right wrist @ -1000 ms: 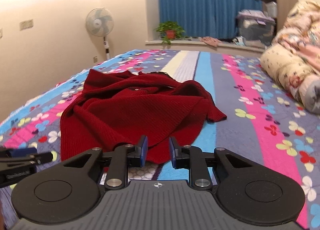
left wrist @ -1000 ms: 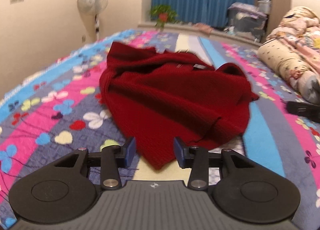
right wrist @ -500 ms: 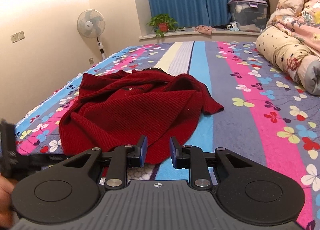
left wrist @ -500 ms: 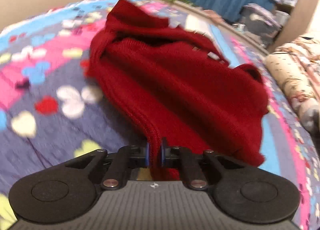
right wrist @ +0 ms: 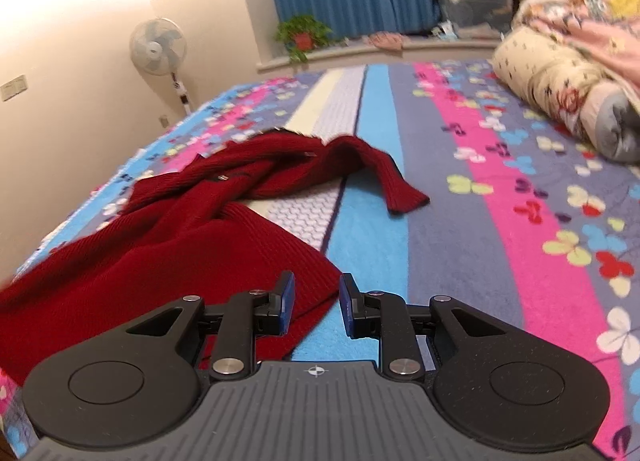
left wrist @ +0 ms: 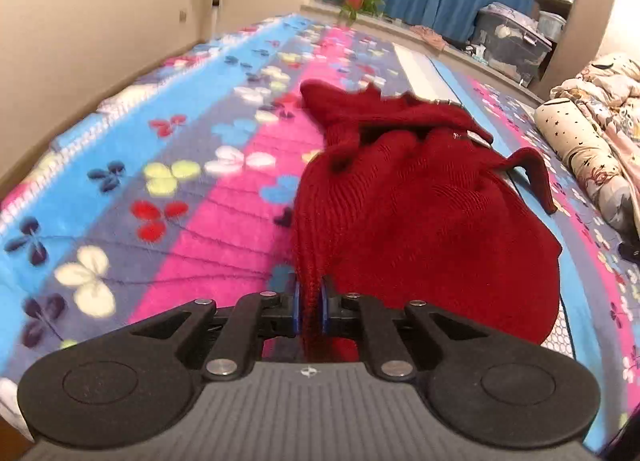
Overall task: Fold small clothes
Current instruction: 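Grasp the red sweater hem with the left tool while the right tool grasps beside it, then lift and shake the sweater with both tools, then lay it flat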
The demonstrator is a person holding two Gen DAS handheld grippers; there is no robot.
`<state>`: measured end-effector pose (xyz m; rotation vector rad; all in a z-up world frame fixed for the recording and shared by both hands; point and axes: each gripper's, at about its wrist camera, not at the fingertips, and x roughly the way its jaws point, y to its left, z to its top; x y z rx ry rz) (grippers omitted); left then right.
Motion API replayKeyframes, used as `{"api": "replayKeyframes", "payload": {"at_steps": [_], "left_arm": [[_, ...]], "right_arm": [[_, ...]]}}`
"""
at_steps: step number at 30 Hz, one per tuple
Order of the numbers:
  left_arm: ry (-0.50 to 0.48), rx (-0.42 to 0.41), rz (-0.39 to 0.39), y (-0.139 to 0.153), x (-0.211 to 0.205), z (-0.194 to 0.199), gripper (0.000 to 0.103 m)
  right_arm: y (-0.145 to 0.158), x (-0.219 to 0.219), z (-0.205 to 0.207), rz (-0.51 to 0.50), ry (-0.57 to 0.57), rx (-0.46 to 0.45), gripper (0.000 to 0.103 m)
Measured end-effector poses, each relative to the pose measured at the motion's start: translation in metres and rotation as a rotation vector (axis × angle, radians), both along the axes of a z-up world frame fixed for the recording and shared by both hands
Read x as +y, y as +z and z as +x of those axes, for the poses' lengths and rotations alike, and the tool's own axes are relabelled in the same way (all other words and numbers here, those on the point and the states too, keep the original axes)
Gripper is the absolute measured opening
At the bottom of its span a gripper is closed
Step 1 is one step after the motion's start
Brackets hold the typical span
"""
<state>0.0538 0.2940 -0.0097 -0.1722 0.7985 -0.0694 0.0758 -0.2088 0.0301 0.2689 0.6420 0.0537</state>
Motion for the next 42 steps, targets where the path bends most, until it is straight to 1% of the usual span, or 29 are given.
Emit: {"api": "replayKeyframes", "payload": {"at_steps": [1,2,3,4,5,9,12,13,14,15,17,18,20,23,24,26,28,29,31,32,33,34,36,37,38,39,40,41,42], "left_arm": [[-0.009,-0.006,0.039,0.0,0.0,0.001,0.011],[-0.016,-0.018,0.068,0.0,0.0,0.001,0.014],[-0.024,-0.009,0.065,-0.002,0.002,0.002,0.022],[-0.026,0.012,0.039,-0.005,0.001,0.007,0.028],[-0.026,0.03,0.022,-0.009,0.001,0.011,0.028],[-0.003,0.097,0.0,-0.026,0.009,0.023,0.035],[0.023,0.118,-0.02,-0.037,0.015,0.029,0.035],[0.029,0.121,-0.033,-0.038,0.016,0.03,0.035],[0.033,0.122,-0.038,-0.039,0.017,0.032,0.035],[0.033,0.124,-0.038,-0.04,0.017,0.033,0.034],[0.026,0.127,-0.037,-0.04,0.014,0.033,0.019],[0.02,0.122,-0.029,-0.039,0.012,0.033,0.01],[0.014,0.089,-0.011,-0.034,0.01,0.029,0.008],[-0.016,0.036,-0.017,-0.022,0.003,0.018,0.007],[-0.028,0.016,-0.031,-0.017,0.001,0.011,0.007],[-0.063,-0.034,-0.086,-0.005,-0.001,-0.006,0.006],[-0.108,-0.096,-0.128,0.01,-0.003,-0.031,0.005],[-0.13,-0.112,-0.142,0.014,-0.003,-0.043,0.005],[-0.18,-0.095,-0.158,0.016,-0.004,-0.061,0.006],[-0.198,-0.069,-0.142,0.013,-0.005,-0.066,0.006],[-0.22,-0.022,-0.114,0.007,-0.007,-0.068,0.006],[-0.244,0.031,-0.096,-0.001,-0.009,-0.067,0.006],[-0.291,0.121,-0.051,-0.015,-0.017,-0.064,0.007],[-0.301,0.149,-0.012,-0.02,-0.022,-0.062,0.008],[-0.3,0.15,0.011,-0.021,-0.025,-0.061,0.008],[-0.293,0.139,0.015,-0.02,-0.026,-0.059,0.013],[-0.276,0.119,0.005,-0.017,-0.026,-0.057,0.023],[-0.261,0.098,-0.009,-0.014,-0.025,-0.054,0.027],[-0.249,0.077,-0.026,-0.012,-0.023,-0.051,0.029]], "right_arm": [[-0.006,0.0,0.008,0.008,-0.006,0.017,0.026],[-0.011,-0.001,0.016,0.015,-0.01,0.032,0.029],[-0.017,0.0,0.025,0.017,-0.013,0.047,0.032],[-0.023,0.001,0.035,0.018,-0.01,0.057,0.039],[-0.028,0.002,0.043,0.017,-0.004,0.062,0.047],[-0.057,0.002,0.086,0.028,-0.01,0.092,0.057],[-0.08,0.004,0.112,0.049,-0.012,0.136,0.057],[-0.086,0.006,0.12,0.056,-0.003,0.147,0.053],[-0.091,0.009,0.126,0.052,0.013,0.154,0.039],[-0.094,0.014,0.13,0.028,0.03,0.15,0.034],[-0.092,0.023,0.13,-0.038,0.06,0.128,0.009],[-0.088,0.025,0.128,-0.057,0.069,0.122,0.008],[-0.072,0.021,0.122,-0.053,0.078,0.107,0.007],[-0.033,0.002,0.101,-0.007,0.091,0.038,0.006],[-0.017,-0.003,0.088,0.002,0.098,0.016,0.006],[0.014,-0.016,0.057,0.02,0.113,-0.032,0.005],[0.043,-0.028,0.018,-0.007,0.109,-0.089,0.005],[0.055,-0.036,-0.002,-0.006,0.089,-0.114,0.005],[0.071,-0.053,-0.04,-0.02,0.011,-0.138,0.005],[0.071,-0.062,-0.053,-0.012,-0.036,-0.11,0.005],[0.063,-0.069,-0.061,-0.005,-0.066,-0.029,0.005],[0.05,-0.072,-0.063,-0.02,-0.074,0.065,0.005],[0.019,-0.072,-0.06,-0.071,-0.059,0.231,0.005],[0.003,-0.07,-0.057,-0.096,-0.051,0.308,0.005],[-0.007,-0.068,-0.055,-0.122,-0.067,0.348,0.003],[-0.012,-0.066,-0.052,-0.194,-0.124,0.359,0.004],[-0.009,-0.065,-0.05,-0.234,-0.176,0.327,0.008],[-0.004,-0.067,-0.048,-0.222,-0.206,0.277,0.008],[0.001,-0.069,-0.045,-0.176,-0.21,0.227,0.008]]}}
